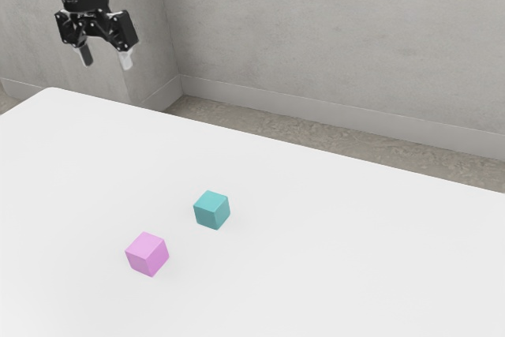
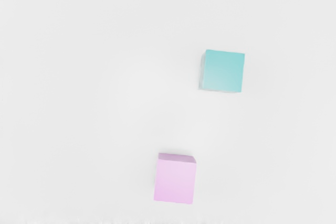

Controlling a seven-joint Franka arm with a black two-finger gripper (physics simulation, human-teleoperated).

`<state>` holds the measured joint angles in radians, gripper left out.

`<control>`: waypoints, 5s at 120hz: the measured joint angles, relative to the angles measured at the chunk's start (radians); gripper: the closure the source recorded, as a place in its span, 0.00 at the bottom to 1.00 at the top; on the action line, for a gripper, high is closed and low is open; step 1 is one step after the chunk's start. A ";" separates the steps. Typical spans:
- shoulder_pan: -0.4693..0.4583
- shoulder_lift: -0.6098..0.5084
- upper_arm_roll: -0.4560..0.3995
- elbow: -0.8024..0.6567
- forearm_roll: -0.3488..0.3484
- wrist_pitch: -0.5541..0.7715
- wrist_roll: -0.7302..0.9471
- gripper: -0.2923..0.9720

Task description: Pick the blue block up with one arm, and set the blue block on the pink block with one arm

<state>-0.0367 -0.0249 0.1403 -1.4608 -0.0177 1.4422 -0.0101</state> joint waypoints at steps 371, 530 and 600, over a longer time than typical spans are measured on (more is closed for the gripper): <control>-0.003 0.478 -0.165 -0.359 0.032 0.790 0.042 0.23; 0.009 0.527 -0.160 -0.343 0.011 0.788 0.050 0.43; 0.012 0.217 -0.163 -0.595 0.023 0.786 0.039 0.50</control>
<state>-0.0246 0.1923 -0.0231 -2.0561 0.0051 2.2279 0.0285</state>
